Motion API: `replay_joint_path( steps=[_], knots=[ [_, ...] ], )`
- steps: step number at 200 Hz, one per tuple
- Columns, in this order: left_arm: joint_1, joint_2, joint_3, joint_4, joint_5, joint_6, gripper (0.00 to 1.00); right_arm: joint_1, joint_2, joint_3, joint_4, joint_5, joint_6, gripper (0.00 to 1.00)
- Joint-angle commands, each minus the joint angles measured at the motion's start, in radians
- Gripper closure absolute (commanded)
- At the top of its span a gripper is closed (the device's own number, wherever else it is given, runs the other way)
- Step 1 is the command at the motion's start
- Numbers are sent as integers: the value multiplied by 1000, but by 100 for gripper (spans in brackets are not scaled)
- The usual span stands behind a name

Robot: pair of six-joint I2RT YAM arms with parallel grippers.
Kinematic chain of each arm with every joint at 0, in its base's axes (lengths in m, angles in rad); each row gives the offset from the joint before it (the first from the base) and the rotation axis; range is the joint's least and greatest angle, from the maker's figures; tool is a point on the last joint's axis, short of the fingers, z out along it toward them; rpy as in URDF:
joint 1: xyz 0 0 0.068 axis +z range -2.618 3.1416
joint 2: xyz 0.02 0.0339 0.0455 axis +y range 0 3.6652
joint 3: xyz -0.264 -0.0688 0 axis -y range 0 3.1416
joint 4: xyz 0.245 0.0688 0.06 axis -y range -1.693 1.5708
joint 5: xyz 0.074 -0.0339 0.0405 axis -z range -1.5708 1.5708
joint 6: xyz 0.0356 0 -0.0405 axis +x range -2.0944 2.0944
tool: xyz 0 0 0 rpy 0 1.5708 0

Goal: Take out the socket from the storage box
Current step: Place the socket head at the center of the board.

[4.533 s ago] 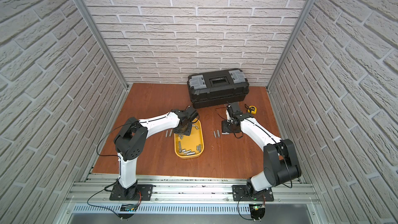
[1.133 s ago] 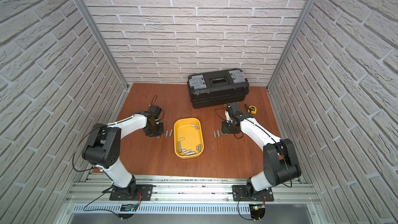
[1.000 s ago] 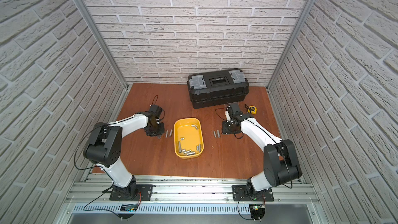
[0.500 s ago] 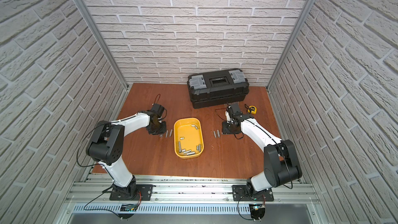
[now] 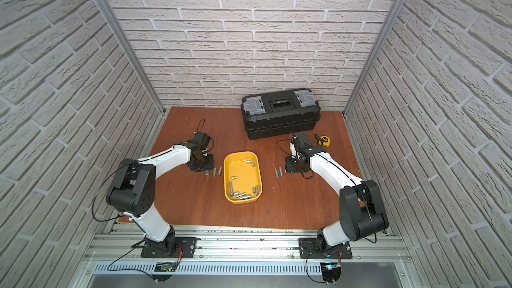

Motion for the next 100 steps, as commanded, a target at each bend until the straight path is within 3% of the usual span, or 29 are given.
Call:
replay_joint_path(
  steps=[1, 47, 100],
  knots=[
    [-4, -35, 18, -17, 3, 1, 57, -3, -37, 7, -4, -5, -8, 48],
    [-4, -69, 27, -44, -9, 5, 56, 21, -43, 39, -22, -11, -20, 48],
    [0, -169, 27, -64, -57, -17, 55, 178, -23, 143, -3, -17, -74, 49]
  ],
)
